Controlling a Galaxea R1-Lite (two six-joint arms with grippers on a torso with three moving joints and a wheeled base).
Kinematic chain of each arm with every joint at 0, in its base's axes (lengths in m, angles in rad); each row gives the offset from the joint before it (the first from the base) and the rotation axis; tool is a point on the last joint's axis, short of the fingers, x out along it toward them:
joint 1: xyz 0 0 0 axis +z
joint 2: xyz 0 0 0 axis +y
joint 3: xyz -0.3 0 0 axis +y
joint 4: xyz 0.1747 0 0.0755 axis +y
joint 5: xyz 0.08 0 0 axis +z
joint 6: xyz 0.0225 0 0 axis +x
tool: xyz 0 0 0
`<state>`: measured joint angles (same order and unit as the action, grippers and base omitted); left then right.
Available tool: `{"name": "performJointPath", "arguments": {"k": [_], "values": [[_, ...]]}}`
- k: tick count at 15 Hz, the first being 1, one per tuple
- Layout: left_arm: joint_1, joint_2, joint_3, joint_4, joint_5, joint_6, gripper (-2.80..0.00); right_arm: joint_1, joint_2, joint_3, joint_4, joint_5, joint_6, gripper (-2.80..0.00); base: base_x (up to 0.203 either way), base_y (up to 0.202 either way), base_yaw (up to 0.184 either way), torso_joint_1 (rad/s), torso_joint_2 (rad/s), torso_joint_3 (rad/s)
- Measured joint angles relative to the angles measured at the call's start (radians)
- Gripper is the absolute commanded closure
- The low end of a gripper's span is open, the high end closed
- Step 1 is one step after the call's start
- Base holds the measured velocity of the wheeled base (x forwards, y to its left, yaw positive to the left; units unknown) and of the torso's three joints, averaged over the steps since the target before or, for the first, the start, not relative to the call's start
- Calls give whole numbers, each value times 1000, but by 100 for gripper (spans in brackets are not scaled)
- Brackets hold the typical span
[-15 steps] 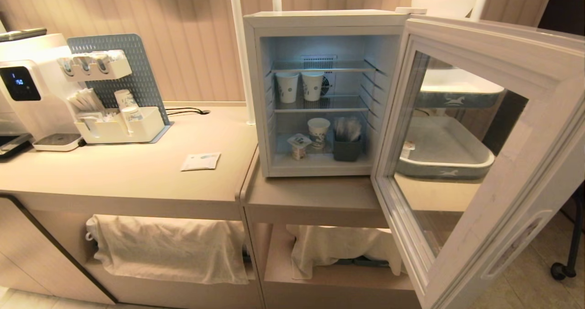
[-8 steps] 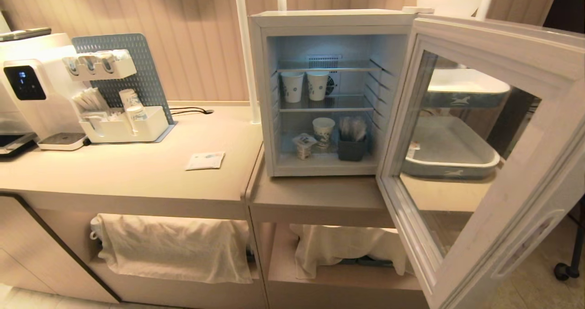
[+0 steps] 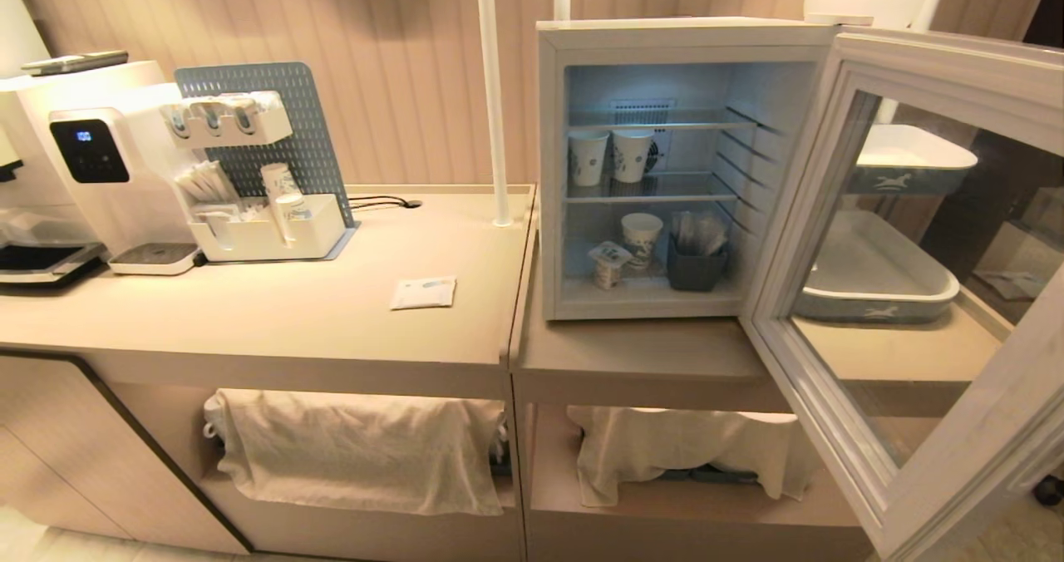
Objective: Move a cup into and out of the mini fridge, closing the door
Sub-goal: Take the yoghurt out of the freezer
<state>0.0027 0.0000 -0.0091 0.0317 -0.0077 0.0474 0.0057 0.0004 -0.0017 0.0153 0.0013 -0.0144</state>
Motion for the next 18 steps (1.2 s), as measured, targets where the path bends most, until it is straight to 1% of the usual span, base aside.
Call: {"name": "performJointPath", "arguments": {"k": [7,10,12,18], "values": [[-1,0,0,0,0,-2,0,0,0,0,1,0,0,0,0,194,-1,2,3,3],[0,0,0,0,1,-19,0,0,0,0,0,0,1,0,0,180,0,3,3,1],[0,0,0,-1,6,-40,0,-1,0,0,1,0,1,0,0,79,0,2,0,7],[3,0,0,0,9,-34,0,1,0,0,2,-1,1,0,0,0,0,0,0,0]]}}
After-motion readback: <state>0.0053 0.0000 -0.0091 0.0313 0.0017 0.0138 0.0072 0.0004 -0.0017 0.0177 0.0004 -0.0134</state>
